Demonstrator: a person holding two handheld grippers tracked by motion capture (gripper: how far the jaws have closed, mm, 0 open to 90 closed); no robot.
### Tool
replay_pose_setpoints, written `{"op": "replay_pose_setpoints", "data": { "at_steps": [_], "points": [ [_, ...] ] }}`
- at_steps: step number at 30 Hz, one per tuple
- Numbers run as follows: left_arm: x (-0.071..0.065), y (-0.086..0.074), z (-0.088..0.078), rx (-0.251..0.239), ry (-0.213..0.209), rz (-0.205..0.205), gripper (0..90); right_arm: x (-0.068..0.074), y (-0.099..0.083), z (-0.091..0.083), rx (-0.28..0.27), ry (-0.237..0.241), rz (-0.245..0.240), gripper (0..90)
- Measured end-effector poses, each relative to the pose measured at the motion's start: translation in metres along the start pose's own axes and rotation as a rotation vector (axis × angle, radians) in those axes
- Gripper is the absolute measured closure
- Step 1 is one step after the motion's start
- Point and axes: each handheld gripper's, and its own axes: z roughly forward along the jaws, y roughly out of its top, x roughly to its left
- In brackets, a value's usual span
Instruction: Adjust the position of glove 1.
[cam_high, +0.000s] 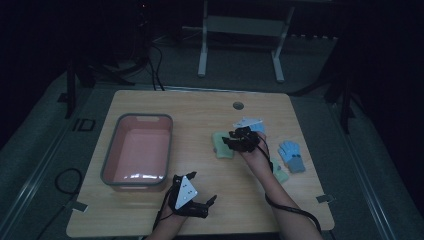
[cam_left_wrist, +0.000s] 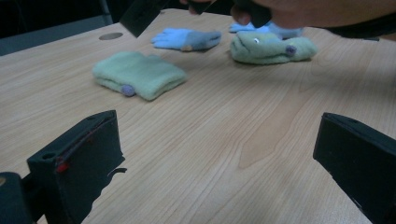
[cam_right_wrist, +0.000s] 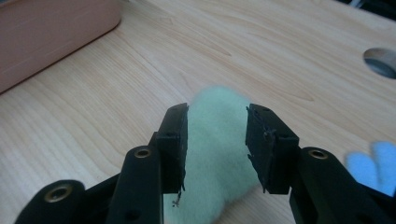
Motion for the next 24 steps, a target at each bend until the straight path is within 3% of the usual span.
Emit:
{"op": "replay_pose_setpoints", "data": {
  "at_steps": [4, 18, 24],
  "points": [
    [0.000, 0.000, 0.000, 0.001, -0.002, -0.004, 1.2, -0.002, -0.002, 0.010, 0.010, 0.007, 0.032, 60.6],
    [0.000, 0.000, 0.000, -0.001, -0.002, -0.001, 1.2, 0.001, -0.016, 0.046, 0.082, -0.032, -0.024, 60.6],
    [0.000, 0.000, 0.000, -0.001, 0.001, -0.001, 1.3, 0.003, -0.019, 0.048, 0.077, -0.025, -0.018, 69.3]
  ]
}}
